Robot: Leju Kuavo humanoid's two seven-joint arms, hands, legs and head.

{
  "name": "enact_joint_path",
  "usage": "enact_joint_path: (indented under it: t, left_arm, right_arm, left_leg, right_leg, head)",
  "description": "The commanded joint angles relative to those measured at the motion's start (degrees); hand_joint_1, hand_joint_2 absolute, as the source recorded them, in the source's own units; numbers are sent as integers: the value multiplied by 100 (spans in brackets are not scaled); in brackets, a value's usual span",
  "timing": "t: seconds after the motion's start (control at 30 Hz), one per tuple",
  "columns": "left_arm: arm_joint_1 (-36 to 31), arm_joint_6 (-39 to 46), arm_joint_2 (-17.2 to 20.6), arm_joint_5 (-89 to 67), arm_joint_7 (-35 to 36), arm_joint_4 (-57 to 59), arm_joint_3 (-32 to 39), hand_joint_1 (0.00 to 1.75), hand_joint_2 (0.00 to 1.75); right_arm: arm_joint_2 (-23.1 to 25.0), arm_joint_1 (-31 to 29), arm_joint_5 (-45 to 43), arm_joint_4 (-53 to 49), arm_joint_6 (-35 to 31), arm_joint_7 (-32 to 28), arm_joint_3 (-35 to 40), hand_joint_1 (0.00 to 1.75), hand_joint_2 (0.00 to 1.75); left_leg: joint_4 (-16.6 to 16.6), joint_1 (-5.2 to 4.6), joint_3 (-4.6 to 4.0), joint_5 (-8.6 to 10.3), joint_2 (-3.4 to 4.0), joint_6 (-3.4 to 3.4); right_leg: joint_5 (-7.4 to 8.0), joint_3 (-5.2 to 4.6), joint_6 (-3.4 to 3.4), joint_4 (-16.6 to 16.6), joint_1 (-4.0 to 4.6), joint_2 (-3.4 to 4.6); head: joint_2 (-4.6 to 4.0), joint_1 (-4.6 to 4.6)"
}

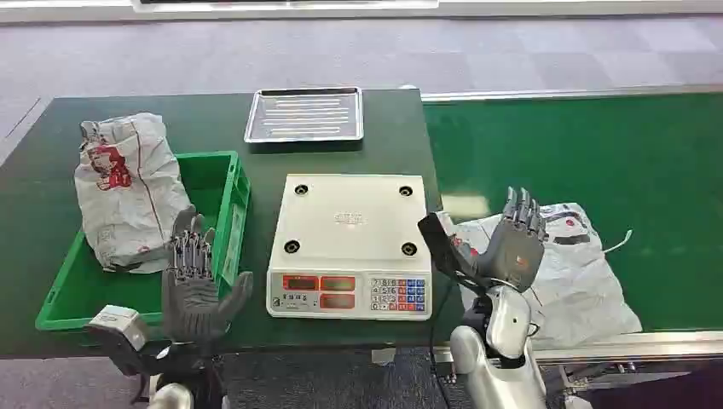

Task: Moved the parcel from conveyor to table for the left to box.

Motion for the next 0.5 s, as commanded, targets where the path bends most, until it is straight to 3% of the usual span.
enact_joint_path:
  t: [0.03,0.13,0.17,0.2,0.23,0.33,0.5]
  left_arm:
    - [-46,22,47,3,39,165,89,0,175]
    - [-46,22,47,3,39,165,89,0,175]
    - [-84,34,64,5,42,215,52,0,175]
    - [-123,27,59,-1,49,290,36,0,175]
    - [-222,10,37,-18,50,467,3,0,175]
    - [-455,19,22,-54,23,721,-28,0,175]
    - [-386,116,52,-73,7,522,101,0,175]
  right_arm:
    - [-63,-244,45,502,204,103,-464,0,175]
    - [-63,-244,45,502,204,103,-464,0,175]
    - [-140,-333,137,730,1536,499,-408,0,175]
    - [-290,-396,192,1022,2262,487,-226,0,175]
    - [-378,-505,15,1510,2573,401,-142,0,175]
    - [-507,-624,-233,2139,2682,173,141,0,175]
    - [-513,-677,-239,1857,2520,310,356,0,175]
  left_leg:
    - [-12,6,23,-3,5,0]
    - [-8,3,14,-2,5,0]
    - [-12,1,21,-2,5,1]
    - [-14,4,27,-3,8,1]
    - [-19,4,31,-1,10,2]
    - [-36,10,49,9,9,4]
    - [-11,2,13,5,-2,5]
  right_leg:
    - [-1,27,-5,-17,9,-10]
    - [0,16,-3,-11,7,-7]
    - [-2,23,-3,-13,6,-10]
    - [-1,31,-4,-19,9,-10]
    - [2,35,-3,-25,9,-9]
    - [14,58,-3,-50,16,-13]
    - [2,18,-1,-11,0,-15]
  head:
    - [0,2]
    - [0,2]
    - [0,0]
    - [0,0]
    - [0,2]
    - [0,0]
    - [0,0]
